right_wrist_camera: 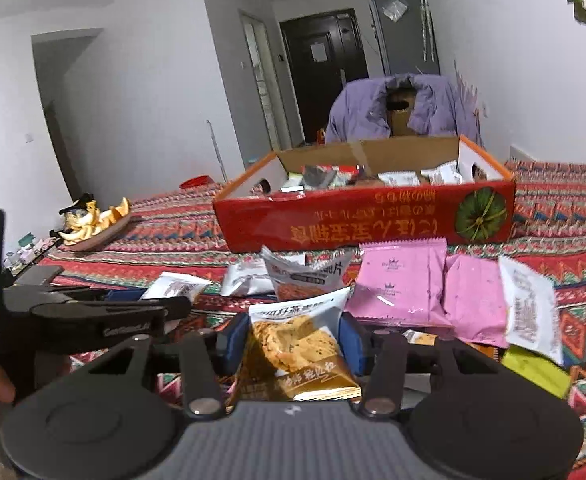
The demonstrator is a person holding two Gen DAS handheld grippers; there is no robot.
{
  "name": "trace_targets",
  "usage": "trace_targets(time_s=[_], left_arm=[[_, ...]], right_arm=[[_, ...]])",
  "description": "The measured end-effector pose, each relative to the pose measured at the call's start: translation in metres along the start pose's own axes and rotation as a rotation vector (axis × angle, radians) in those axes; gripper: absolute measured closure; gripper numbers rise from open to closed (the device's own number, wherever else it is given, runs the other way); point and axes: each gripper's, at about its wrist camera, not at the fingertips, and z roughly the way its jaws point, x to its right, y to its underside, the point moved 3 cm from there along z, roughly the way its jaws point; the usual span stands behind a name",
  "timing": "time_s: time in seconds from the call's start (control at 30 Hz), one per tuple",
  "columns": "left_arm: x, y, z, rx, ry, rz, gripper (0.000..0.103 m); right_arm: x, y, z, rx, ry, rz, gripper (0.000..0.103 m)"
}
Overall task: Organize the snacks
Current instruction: 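Grasp a white sachet with the left tool while the right grasps the chip bag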
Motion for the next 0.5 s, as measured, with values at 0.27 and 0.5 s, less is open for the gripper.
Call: trace_targets(time_s=[0.27,0.5], left_arm=[[0.01,0.02,-0.093,0.045,0.035,-0.092,0.062],[0.027,0.034,-0.138,0.088,0.004,-0.087,0.062]], right_arm=[[0.003,0.016,-0.07,0.023,0.011,-0.012,0.056],[0.02,0.032,-0.116,0.053,0.031,0.02,0.055]])
